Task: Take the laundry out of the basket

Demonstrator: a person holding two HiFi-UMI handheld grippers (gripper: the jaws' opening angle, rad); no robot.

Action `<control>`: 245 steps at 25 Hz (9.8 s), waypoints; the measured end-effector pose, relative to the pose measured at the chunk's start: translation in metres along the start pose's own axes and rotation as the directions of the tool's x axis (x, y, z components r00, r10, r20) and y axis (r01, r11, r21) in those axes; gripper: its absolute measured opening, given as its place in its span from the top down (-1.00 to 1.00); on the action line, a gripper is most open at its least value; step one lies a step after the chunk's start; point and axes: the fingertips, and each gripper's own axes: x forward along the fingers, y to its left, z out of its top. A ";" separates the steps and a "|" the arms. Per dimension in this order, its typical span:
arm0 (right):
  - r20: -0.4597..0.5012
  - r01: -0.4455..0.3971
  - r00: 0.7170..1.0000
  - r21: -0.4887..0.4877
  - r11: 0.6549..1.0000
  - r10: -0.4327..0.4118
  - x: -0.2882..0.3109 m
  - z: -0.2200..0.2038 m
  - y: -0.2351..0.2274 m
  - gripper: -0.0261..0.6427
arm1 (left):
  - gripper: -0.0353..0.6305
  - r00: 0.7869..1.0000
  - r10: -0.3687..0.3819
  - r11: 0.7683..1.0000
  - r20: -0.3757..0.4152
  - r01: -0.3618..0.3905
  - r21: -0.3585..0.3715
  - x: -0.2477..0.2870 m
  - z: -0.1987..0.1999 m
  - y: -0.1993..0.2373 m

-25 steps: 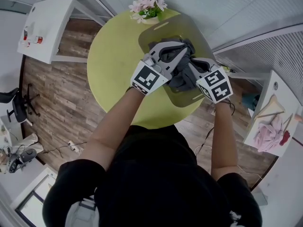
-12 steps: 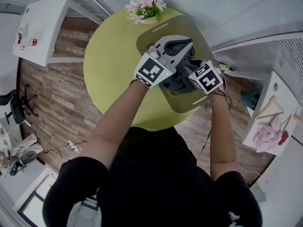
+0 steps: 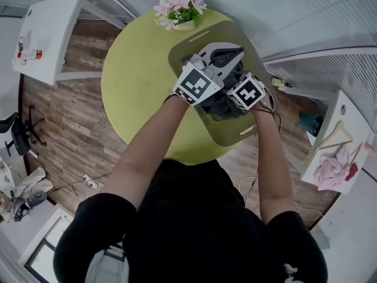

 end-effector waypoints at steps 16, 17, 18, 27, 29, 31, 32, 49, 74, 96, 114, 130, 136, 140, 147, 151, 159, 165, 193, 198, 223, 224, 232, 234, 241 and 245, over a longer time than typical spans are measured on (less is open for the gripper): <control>-0.154 -0.012 0.988 -0.005 1.000 0.011 0.071 -0.023 -0.009 -0.37 | 0.87 1.000 0.023 0.999 0.012 -0.023 -0.027 0.006 -0.005 0.012; -0.158 -0.009 0.987 -0.009 1.000 0.008 0.075 -0.024 -0.010 -0.37 | 0.87 1.000 0.028 0.999 0.011 -0.027 -0.030 0.005 -0.006 0.013; -0.159 -0.006 0.987 -0.009 1.000 0.005 0.077 -0.025 -0.010 -0.37 | 0.87 0.999 0.032 0.999 0.011 -0.032 -0.034 0.005 -0.006 0.015; -0.097 -0.024 0.995 -0.003 1.000 0.024 0.093 -0.024 -0.014 -0.37 | 0.87 0.998 0.054 0.998 0.016 -0.053 -0.044 0.006 -0.006 0.022; -0.075 -0.022 0.997 -0.005 1.000 0.022 0.092 -0.022 -0.014 -0.36 | 0.87 0.998 0.057 0.998 0.015 -0.056 -0.042 0.007 -0.005 0.021; -0.063 -0.020 0.998 0.002 1.000 0.020 0.087 -0.022 -0.013 -0.36 | 0.87 0.998 0.059 0.998 0.013 -0.058 -0.040 0.005 -0.003 0.019; -0.065 -0.022 0.998 0.007 1.000 0.023 0.085 -0.022 -0.013 -0.34 | 0.87 0.998 0.060 0.997 0.012 -0.059 -0.040 0.005 -0.003 0.019; -0.011 -0.004 1.000 -0.011 1.000 0.004 0.003 0.004 -0.003 -0.16 | 0.87 0.996 0.091 0.995 0.022 -0.090 -0.032 -0.001 0.016 0.018; 0.026 0.040 0.999 -0.081 0.996 -0.038 -0.101 0.020 0.040 -0.16 | 0.87 0.991 0.125 0.986 0.047 -0.129 0.102 -0.045 0.095 -0.027; 0.066 0.104 0.993 -0.189 0.976 -0.093 -0.193 0.056 0.093 -0.16 | 0.86 0.968 0.236 0.954 0.084 -0.247 0.167 -0.127 0.153 -0.051; 0.141 0.164 0.982 -0.311 0.936 -0.125 -0.218 0.141 0.199 -0.16 | 0.87 0.930 0.331 0.916 0.162 -0.358 0.180 -0.254 0.211 -0.032; 0.125 0.061 0.992 -0.423 0.904 -0.009 -0.143 0.209 0.324 -0.16 | 0.87 0.884 0.452 0.868 0.117 -0.466 0.173 -0.396 0.175 -0.011; 0.093 -0.001 0.995 -0.431 0.903 0.045 -0.107 0.212 0.352 -0.16 | 0.87 0.879 0.469 0.863 0.086 -0.477 0.165 -0.426 0.142 -0.009; 0.063 -0.020 0.997 -0.448 0.894 0.054 -0.081 0.207 0.360 -0.16 | 0.87 0.880 0.470 0.868 0.069 -0.475 0.145 -0.440 0.118 -0.007; 0.009 -0.046 0.998 -0.451 0.891 0.056 -0.031 0.185 0.357 -0.16 | 0.87 0.887 0.461 0.883 0.012 -0.460 0.092 -0.444 0.064 -0.005; -0.005 -0.057 0.998 -0.450 0.891 0.061 -0.008 0.173 0.353 -0.16 | 0.87 0.887 0.459 0.888 -0.047 -0.456 0.070 -0.437 0.027 -0.010; -0.030 -0.088 0.996 -0.451 0.888 0.083 0.032 0.153 0.345 -0.16 | 0.87 0.889 0.452 0.890 -0.075 -0.455 -0.019 -0.427 -0.022 -0.014; -0.064 -0.110 0.994 -0.470 0.876 0.090 0.070 0.129 0.338 -0.16 | 0.87 0.888 0.446 0.889 -0.117 -0.454 -0.062 -0.416 -0.064 -0.015; -0.084 -0.078 0.995 -0.458 0.886 0.045 0.164 0.094 0.276 -0.26 | 0.86 0.870 0.421 0.877 -0.257 -0.462 -0.130 -0.377 -0.183 -0.009; -0.050 -0.061 0.998 -0.432 0.900 0.044 0.149 0.099 0.271 -0.27 | 0.87 0.871 0.422 0.876 -0.252 -0.463 -0.135 -0.376 -0.179 -0.008; 0.631 0.098 0.776 -0.089 0.991 -0.020 -0.041 0.145 0.312 0.85 | 0.86 0.906 0.385 0.898 -0.177 -0.412 -0.154 -0.431 -0.063 -0.058; 0.672 0.095 0.741 -0.082 0.992 -0.015 -0.054 0.150 0.317 0.85 | 0.86 0.909 0.380 0.901 -0.169 -0.406 -0.154 -0.432 -0.056 -0.060; 0.859 0.096 0.512 -0.088 0.991 0.027 -0.149 0.184 0.362 0.85 | 0.86 0.932 0.349 0.927 -0.099 -0.359 -0.112 -0.440 0.017 -0.078; 0.871 0.099 0.491 -0.092 0.991 0.032 -0.162 0.187 0.370 0.85 | 0.86 0.932 0.351 0.927 -0.086 -0.359 -0.108 -0.445 0.034 -0.082; 0.904 0.152 0.427 -0.093 0.984 0.019 -0.202 0.186 0.396 0.85 | 0.87 0.947 0.319 0.943 -0.038 -0.322 -0.081 -0.458 0.077 -0.107; 0.915 0.155 0.404 -0.074 0.985 0.006 -0.214 0.180 0.401 0.85 | 0.86 0.949 0.314 0.945 -0.009 -0.314 -0.094 -0.458 0.087 -0.116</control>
